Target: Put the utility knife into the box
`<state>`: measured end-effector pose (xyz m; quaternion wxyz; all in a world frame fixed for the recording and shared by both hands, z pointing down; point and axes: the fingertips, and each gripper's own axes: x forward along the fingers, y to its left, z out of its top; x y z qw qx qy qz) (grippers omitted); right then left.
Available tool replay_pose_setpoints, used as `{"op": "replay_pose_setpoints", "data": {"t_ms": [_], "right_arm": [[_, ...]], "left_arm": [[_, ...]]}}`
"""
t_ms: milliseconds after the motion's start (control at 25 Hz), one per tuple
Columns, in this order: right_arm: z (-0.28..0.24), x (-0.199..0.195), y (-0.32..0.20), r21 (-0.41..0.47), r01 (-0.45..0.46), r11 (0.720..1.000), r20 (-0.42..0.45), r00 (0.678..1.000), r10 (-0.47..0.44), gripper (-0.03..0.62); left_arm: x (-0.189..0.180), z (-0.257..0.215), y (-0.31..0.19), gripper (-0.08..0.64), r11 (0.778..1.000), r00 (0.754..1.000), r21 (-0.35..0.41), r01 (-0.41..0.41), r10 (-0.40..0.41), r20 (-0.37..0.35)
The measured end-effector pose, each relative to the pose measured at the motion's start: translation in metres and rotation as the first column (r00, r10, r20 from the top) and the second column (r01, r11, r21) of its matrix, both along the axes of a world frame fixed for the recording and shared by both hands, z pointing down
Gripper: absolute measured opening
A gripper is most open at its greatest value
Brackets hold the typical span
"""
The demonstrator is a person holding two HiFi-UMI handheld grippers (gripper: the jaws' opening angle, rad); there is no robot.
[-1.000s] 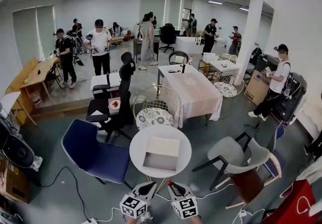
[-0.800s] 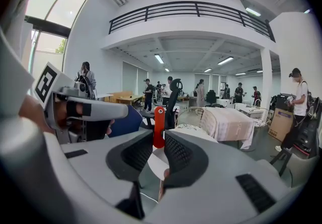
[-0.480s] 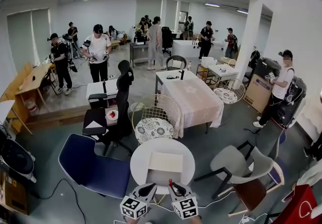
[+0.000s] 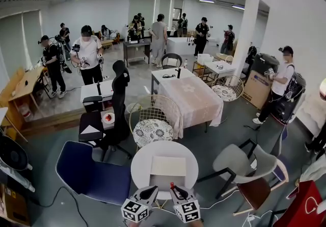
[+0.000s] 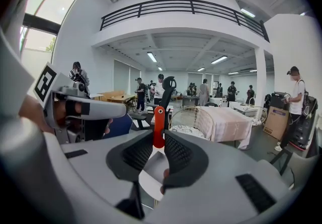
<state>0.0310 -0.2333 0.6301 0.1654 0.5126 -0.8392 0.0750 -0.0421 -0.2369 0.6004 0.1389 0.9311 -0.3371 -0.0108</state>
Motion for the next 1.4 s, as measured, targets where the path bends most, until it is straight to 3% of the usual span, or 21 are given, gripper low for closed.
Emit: {"op": "replay_pose_setpoints", "data": {"t_ms": [600, 1400], "right_arm": [[-0.005, -0.003, -0.015, 0.0, 0.02, 1.0, -0.004, 1.0, -0.02, 0.077], [-0.01, 0.02, -0.098, 0.009, 0.059, 0.998, 0.023, 0.998, -0.059, 0.077]], "left_arm": [[0.001, 0.008, -0.005, 0.012, 0.999, 1.0, -0.035, 0.014, -0.014, -0.008], [0.027, 0.003, -0.076, 0.012, 0.998, 0.998, -0.028, 0.053, -0.053, 0.024]]}}
